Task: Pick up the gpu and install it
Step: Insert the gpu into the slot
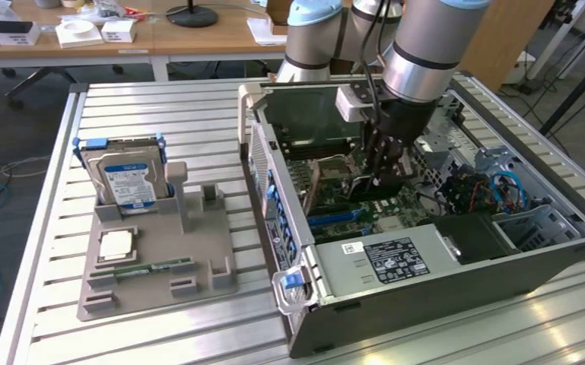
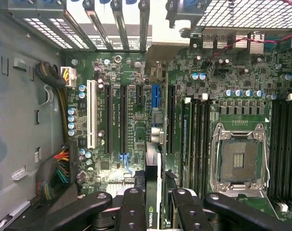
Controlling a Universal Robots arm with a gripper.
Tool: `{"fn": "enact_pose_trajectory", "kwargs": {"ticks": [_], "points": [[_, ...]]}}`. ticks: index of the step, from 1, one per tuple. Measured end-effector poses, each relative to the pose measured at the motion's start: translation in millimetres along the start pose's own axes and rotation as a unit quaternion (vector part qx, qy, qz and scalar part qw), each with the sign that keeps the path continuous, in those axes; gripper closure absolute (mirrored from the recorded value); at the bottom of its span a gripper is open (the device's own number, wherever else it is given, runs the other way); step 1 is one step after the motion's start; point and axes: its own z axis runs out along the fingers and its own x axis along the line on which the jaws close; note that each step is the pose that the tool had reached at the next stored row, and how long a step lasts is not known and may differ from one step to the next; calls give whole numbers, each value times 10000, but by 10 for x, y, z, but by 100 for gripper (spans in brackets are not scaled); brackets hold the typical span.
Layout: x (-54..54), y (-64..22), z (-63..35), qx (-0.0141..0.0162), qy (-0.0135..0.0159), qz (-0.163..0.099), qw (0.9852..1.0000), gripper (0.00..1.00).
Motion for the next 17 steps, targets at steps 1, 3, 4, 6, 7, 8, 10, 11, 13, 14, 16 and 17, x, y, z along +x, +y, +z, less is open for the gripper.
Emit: {"fn": "enact_pose_trajectory", "kwargs": {"ticks": [1,3,4,6,7,8,10,11,13,14,16,17], "points": [[0,0,8,0,0,0,10000,74],[0,0,16,0,1,0,10000,74],[0,0,16,0,1,0,10000,74],[0,2,16,0,1,0,10000,74],[0,7,17,0,0,1,10000,74],[0,15,17,0,0,0,10000,74],[1,33,17,0,0,0,10000,74],[1,42,17,0,0,0,10000,74],[1,56,17,0,0,0,10000,74],[1,62,17,0,0,0,10000,74],[2,72,22,1,-1,0,10000,74],[2,75,29,1,0,0,10000,74]]}}
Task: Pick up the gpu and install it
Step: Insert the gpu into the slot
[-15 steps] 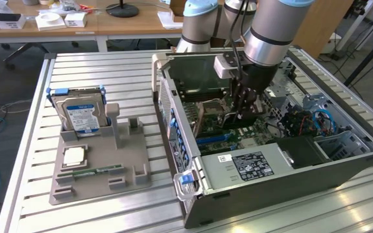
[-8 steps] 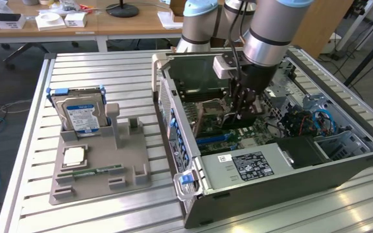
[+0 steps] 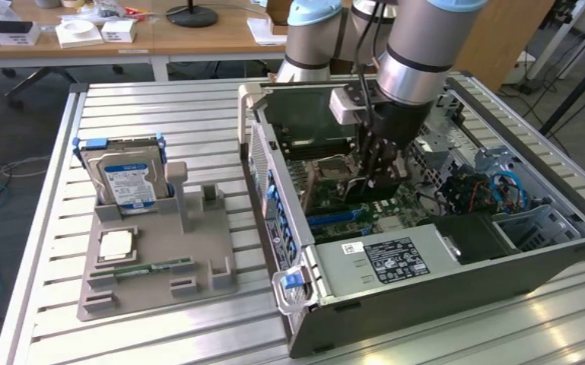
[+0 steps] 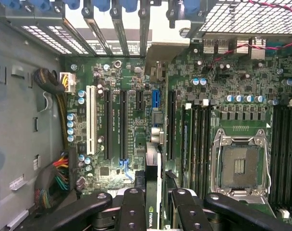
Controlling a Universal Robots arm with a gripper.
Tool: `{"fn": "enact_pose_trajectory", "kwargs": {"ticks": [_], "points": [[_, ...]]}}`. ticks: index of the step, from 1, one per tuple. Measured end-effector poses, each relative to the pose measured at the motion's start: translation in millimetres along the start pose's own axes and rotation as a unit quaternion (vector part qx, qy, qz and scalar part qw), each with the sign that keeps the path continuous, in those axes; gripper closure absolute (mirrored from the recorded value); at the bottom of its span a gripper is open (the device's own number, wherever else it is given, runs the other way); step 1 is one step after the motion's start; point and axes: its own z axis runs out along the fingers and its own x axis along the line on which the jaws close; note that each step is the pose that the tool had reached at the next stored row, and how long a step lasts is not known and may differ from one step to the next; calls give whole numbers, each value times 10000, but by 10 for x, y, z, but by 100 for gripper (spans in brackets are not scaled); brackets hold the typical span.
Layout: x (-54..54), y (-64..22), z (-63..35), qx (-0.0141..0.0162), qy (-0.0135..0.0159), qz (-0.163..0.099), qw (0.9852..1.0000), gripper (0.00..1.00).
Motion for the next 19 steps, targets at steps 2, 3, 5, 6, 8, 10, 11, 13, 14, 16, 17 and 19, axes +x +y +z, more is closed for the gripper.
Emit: {"fn": "enact_pose_trajectory", "kwargs": {"ticks": [2,3,5,6,8,10,11,13,14,16,17,19], "points": [[0,4,15,0,0,-2,10000,74],[0,6,23,0,0,-2,10000,74],[0,10,37,0,0,-3,10000,74],[0,12,43,0,0,-4,10000,74],[1,13,44,-1,1,-5,10000,74],[1,16,44,0,1,-4,10000,74],[0,25,45,0,0,-3,10000,74],[1,46,45,0,0,-4,10000,74],[1,57,45,0,0,-4,10000,74],[1,78,45,0,0,-4,10000,74],[1,86,45,1,0,-4,10000,74],[2,93,45,0,0,-4,10000,74]]}}
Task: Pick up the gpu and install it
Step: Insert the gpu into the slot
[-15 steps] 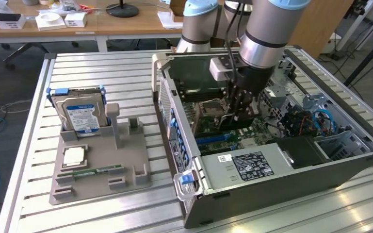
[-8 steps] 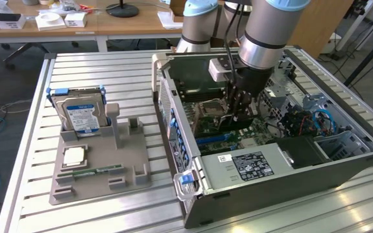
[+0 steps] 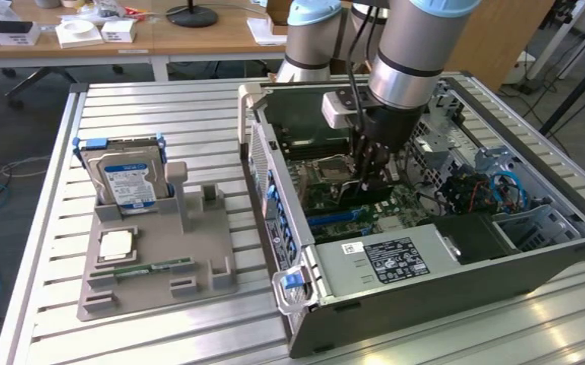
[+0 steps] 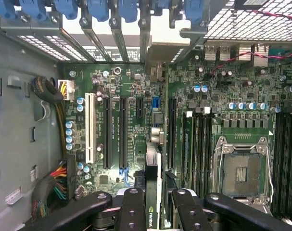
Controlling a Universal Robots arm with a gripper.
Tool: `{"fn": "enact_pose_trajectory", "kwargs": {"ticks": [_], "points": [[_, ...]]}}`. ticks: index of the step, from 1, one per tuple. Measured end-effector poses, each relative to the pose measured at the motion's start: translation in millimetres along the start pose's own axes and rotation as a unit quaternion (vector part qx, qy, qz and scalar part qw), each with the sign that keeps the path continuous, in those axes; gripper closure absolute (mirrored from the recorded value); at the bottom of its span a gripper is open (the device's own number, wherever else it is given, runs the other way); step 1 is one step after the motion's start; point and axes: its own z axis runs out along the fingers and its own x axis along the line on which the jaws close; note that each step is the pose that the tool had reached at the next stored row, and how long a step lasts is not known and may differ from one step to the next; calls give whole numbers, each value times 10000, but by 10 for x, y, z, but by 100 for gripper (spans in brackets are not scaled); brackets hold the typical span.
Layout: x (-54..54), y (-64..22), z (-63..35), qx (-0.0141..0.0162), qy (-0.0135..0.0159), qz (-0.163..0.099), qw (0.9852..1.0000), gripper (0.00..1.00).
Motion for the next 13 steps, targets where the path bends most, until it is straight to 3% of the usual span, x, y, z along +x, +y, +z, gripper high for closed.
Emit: {"fn": "enact_pose_trajectory", "kwargs": {"ticks": [13], "points": [[1,73,0,0,0,0,10000,74]]}}
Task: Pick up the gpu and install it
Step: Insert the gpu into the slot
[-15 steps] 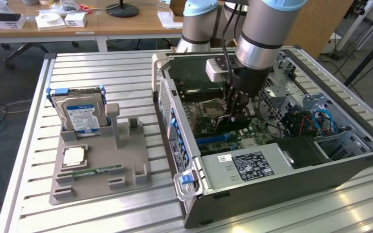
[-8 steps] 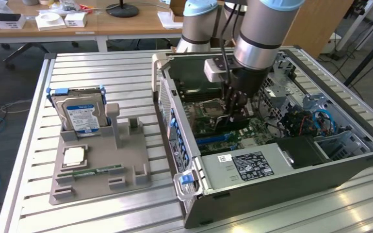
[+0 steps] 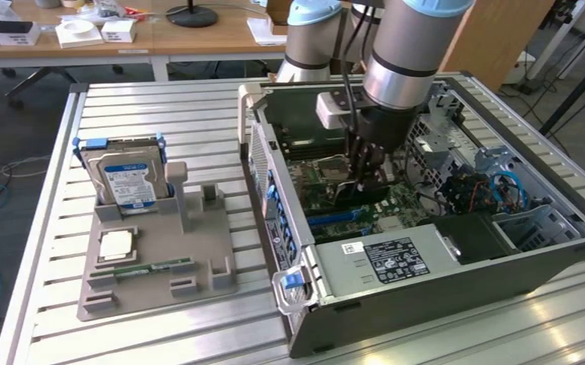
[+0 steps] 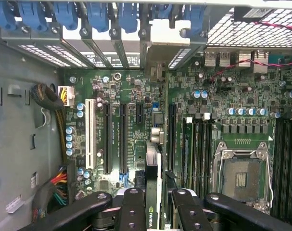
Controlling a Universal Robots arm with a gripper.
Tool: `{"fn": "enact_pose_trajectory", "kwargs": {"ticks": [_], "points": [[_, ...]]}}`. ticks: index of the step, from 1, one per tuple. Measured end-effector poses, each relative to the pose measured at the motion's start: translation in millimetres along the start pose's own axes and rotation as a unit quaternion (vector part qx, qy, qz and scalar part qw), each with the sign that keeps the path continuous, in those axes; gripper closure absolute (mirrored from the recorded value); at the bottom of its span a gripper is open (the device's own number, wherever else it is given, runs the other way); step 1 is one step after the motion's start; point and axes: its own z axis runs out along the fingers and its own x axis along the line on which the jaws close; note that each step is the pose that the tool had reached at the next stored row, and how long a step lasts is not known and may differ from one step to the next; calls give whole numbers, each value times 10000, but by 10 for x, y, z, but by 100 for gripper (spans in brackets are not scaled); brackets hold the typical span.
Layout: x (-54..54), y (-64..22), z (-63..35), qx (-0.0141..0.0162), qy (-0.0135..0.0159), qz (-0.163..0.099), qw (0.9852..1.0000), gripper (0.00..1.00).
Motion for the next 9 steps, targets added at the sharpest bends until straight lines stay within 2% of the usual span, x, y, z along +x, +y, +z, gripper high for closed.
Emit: {"fn": "enact_pose_trajectory", "kwargs": {"ticks": [4,9], "points": [[0,39,0,0,0,-1,10000,74],[7,40,0,0,0,0,10000,74]]}}
